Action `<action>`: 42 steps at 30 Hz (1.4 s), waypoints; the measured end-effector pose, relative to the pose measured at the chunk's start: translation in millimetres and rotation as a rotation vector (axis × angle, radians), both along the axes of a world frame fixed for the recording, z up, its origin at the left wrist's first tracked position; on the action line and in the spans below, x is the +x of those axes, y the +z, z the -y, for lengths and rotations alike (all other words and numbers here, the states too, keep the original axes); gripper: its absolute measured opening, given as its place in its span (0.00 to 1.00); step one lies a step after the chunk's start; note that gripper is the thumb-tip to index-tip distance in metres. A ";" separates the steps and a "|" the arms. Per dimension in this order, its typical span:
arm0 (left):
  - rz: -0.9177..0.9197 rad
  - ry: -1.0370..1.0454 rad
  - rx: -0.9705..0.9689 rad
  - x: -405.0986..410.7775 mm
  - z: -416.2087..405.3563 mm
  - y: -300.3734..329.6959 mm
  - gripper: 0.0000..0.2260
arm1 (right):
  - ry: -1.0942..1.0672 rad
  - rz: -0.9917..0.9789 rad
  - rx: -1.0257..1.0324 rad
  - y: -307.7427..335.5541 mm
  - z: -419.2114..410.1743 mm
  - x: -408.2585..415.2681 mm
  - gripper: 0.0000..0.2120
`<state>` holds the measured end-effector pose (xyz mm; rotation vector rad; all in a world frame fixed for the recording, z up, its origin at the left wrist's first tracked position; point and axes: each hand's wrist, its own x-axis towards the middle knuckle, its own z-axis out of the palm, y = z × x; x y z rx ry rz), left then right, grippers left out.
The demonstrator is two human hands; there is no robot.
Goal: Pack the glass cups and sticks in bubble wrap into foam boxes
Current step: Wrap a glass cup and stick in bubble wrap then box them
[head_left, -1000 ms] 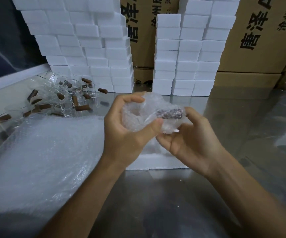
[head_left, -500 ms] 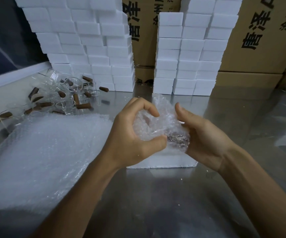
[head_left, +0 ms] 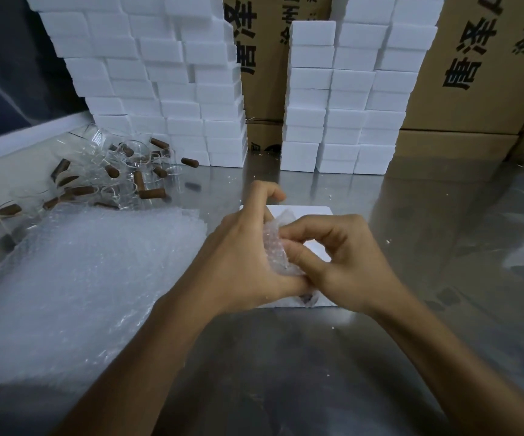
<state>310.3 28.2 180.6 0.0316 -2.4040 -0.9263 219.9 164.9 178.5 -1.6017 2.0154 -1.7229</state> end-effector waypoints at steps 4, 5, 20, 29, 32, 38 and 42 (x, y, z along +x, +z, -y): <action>-0.048 0.081 -0.006 2.1 4.2 5.8 0.36 | 0.121 0.040 0.054 -0.1 1.4 9.9 0.18; -0.041 0.085 -0.013 3.2 5.1 6.7 0.35 | 0.126 -0.023 0.066 -1.5 3.8 14.3 0.22; -0.143 0.064 0.232 -1.6 0.8 2.6 0.28 | -0.049 0.061 -0.267 -11.4 5.3 7.9 0.12; 0.148 0.077 0.901 -3.8 5.6 9.0 0.39 | -0.112 -0.198 -0.082 -15.1 6.0 -4.7 0.29; 0.200 -0.028 0.950 -2.0 6.0 10.6 0.41 | -0.100 -0.104 -0.037 -12.1 2.3 -6.8 0.30; 0.206 -0.163 0.965 -0.1 9.2 5.5 0.37 | -0.026 0.019 0.053 -6.3 -0.8 -5.6 0.27; 0.164 -0.376 1.071 2.3 14.7 10.0 0.29 | 0.028 0.290 -0.052 -0.6 -4.9 -13.7 0.25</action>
